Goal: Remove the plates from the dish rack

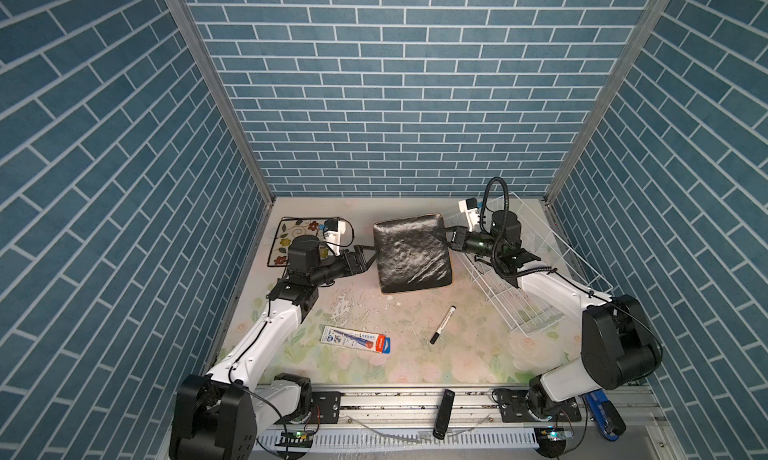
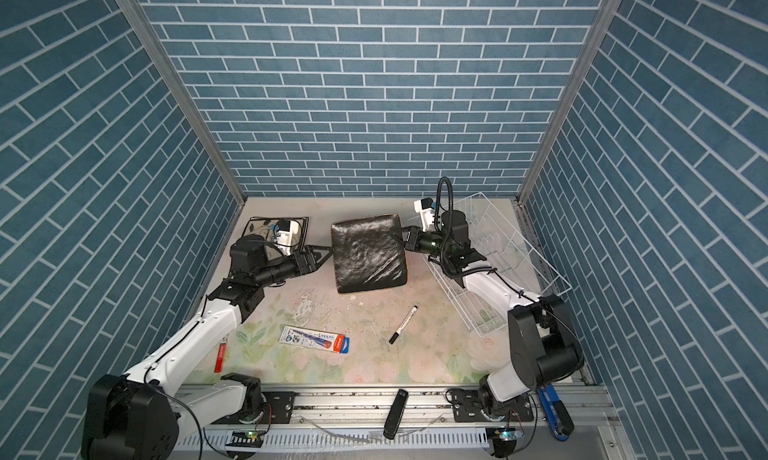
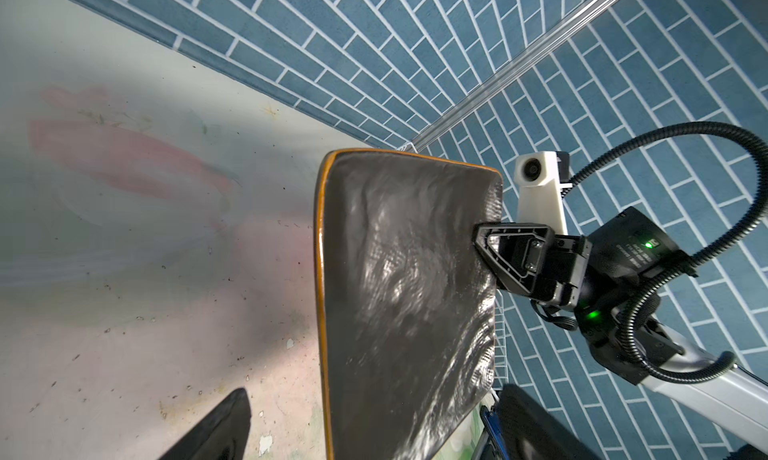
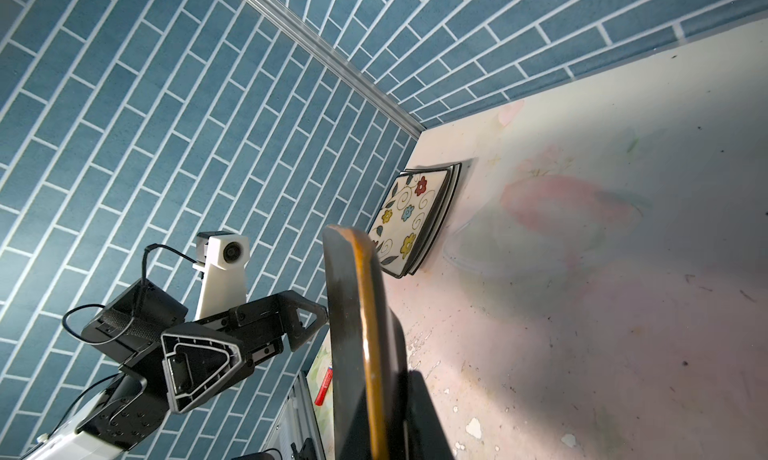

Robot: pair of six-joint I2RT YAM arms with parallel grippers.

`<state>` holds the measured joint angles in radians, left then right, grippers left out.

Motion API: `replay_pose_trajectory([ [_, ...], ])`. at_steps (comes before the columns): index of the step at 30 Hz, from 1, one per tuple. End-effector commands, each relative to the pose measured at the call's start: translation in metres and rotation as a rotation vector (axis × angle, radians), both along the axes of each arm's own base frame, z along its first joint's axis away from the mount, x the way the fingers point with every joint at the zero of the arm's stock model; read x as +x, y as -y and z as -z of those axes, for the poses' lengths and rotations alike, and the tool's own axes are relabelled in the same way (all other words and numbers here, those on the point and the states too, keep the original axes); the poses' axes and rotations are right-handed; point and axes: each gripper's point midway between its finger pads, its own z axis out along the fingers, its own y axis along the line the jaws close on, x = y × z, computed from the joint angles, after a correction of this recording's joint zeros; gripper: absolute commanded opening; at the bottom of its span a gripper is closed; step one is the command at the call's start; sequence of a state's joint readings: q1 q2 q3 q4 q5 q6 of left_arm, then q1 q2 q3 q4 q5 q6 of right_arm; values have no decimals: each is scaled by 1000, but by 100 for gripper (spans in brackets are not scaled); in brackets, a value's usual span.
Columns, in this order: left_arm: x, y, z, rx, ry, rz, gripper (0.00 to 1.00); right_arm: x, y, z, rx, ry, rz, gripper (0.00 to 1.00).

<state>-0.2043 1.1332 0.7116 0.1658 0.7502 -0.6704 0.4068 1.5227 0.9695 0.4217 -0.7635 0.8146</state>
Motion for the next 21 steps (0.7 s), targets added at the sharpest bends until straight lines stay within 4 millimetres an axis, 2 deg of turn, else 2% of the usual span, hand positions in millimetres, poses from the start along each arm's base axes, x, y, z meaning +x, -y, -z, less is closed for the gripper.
replay_pose_trajectory([
  [1, 1, 8, -11, -65, 18, 55, 91, -8, -6, -84, 199, 138, -89, 0],
  [8, -1, 12, -20, -108, 36, 82, 84, -3, -6, -90, 314, 119, -116, 0],
  [21, -2, 22, -27, -164, 25, 154, 55, -5, -9, -87, 337, 80, -162, 0],
])
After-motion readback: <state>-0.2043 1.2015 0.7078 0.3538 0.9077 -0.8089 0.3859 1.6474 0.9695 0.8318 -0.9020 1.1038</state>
